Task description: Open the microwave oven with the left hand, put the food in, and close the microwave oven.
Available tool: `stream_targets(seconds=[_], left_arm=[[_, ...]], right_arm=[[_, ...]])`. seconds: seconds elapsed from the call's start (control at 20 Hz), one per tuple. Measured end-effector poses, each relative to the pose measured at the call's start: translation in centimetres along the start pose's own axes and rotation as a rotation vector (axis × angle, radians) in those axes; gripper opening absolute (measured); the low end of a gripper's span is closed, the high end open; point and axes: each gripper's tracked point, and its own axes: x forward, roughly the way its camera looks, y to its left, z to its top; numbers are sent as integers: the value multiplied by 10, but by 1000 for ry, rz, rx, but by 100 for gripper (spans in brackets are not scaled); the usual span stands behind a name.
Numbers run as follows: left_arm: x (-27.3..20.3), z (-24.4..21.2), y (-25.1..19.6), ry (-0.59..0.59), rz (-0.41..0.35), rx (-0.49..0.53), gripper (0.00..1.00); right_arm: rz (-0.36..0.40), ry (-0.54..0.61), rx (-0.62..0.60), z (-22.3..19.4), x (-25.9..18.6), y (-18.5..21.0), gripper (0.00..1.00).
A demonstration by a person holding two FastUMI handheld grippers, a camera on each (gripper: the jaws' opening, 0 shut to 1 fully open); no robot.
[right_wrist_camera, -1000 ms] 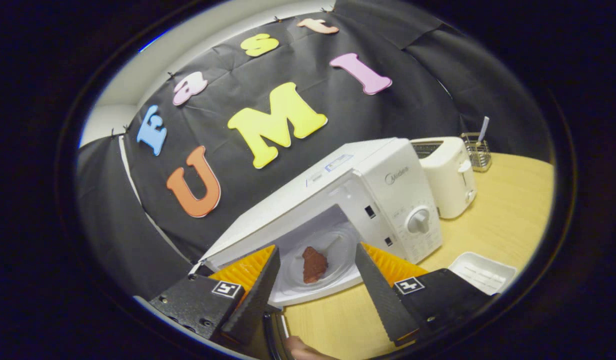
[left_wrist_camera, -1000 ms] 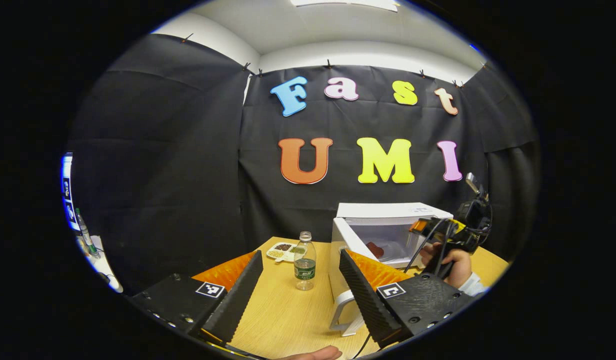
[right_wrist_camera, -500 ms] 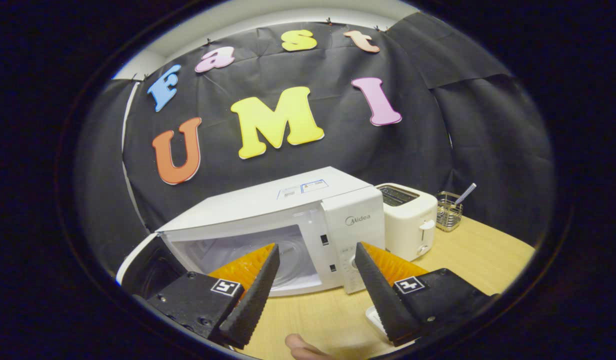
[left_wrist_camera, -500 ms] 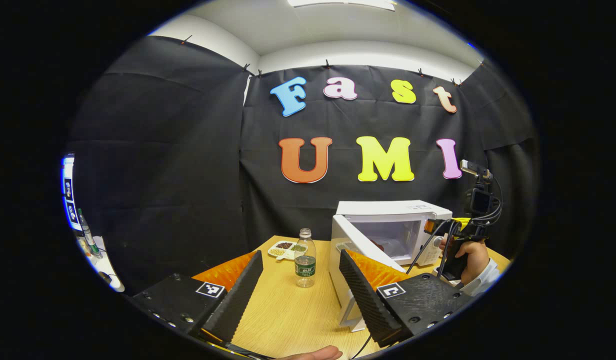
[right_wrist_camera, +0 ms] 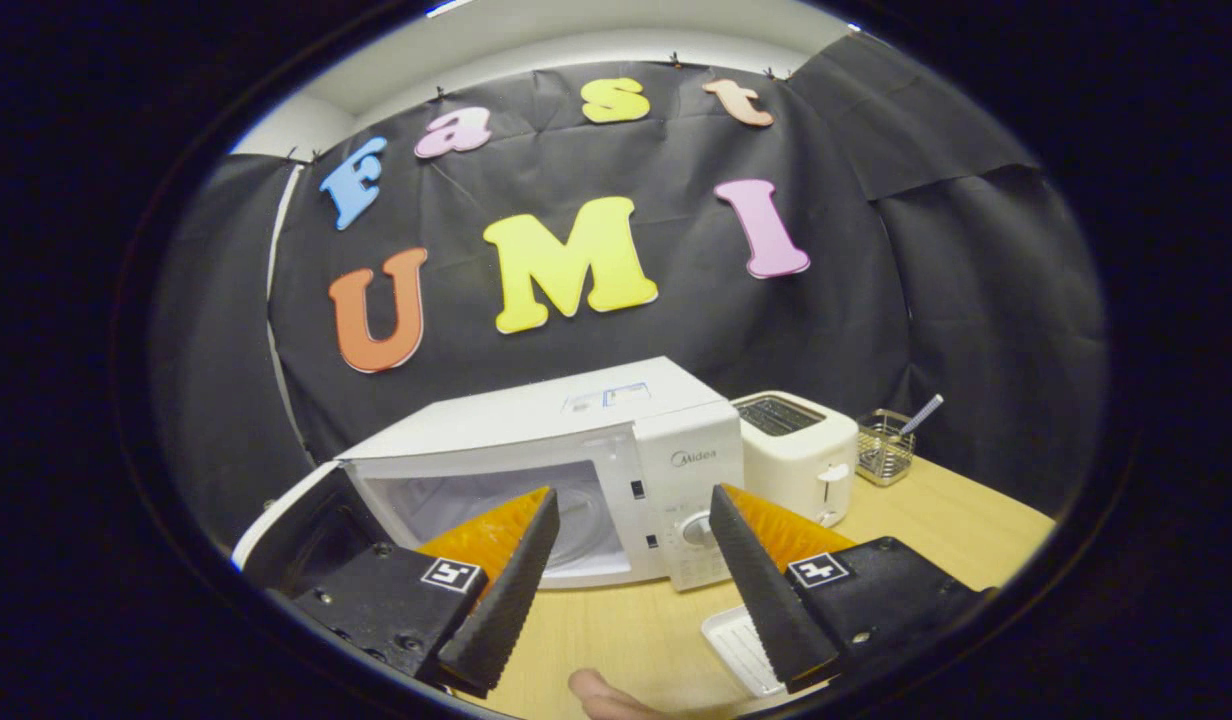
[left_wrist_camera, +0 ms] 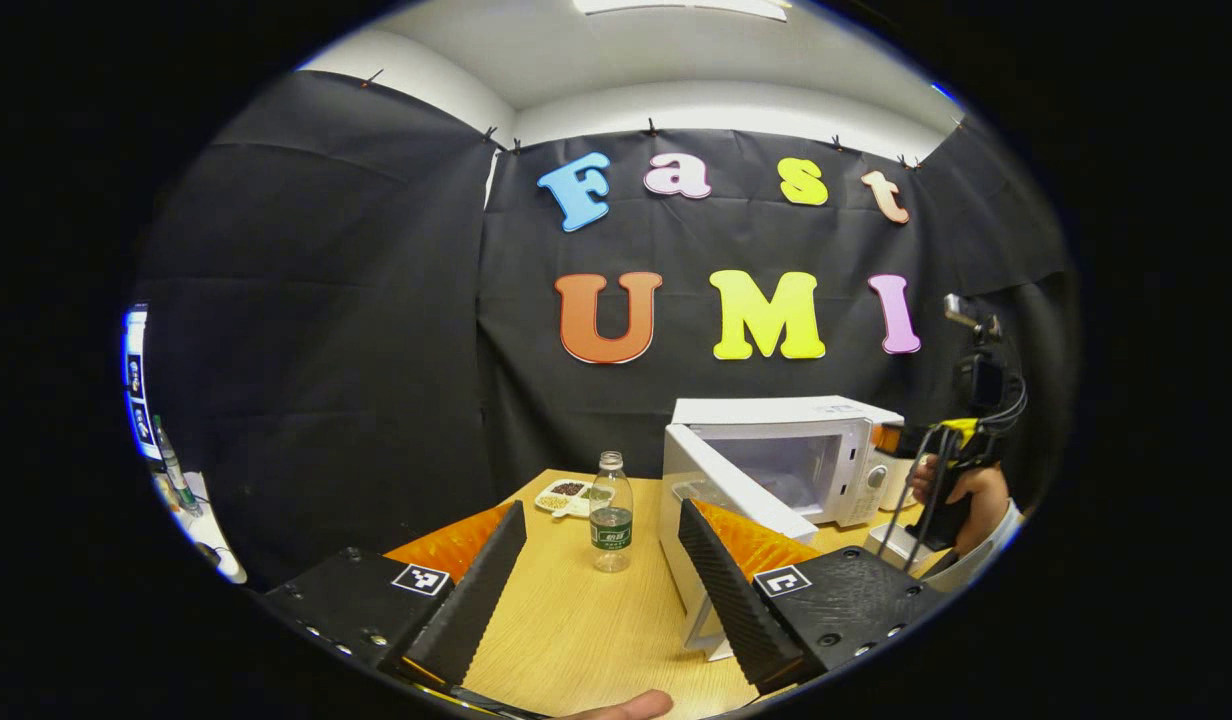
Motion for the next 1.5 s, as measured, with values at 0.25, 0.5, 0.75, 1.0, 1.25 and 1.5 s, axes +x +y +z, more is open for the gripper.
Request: stream_targets(seconds=[0.25, 0.5, 0.75, 1.0, 1.25, 1.5], left_arm=[[3, -22, -1, 26, -30, -56, 56], [0, -28, 14, 20, -2, -8, 0], [-5, -25, 0, 3, -48, -9, 0], [17, -57, -14, 49, -110, -32, 0], [32, -87, -47, 97, -227, -76, 0], [44, -94, -62, 113, -252, -85, 0]], right_arm=[[42, -102, -70, 60, -75, -16, 96], [93, -161, -83, 108, -155, -43, 96], [158, -142, -120, 122, -206, -55, 96], [180, -168, -167, 136, -237, -64, 96], [104, -249, -208, 151, -239, -78, 96], [145, -208, -217, 145, -232, -76, 97]])
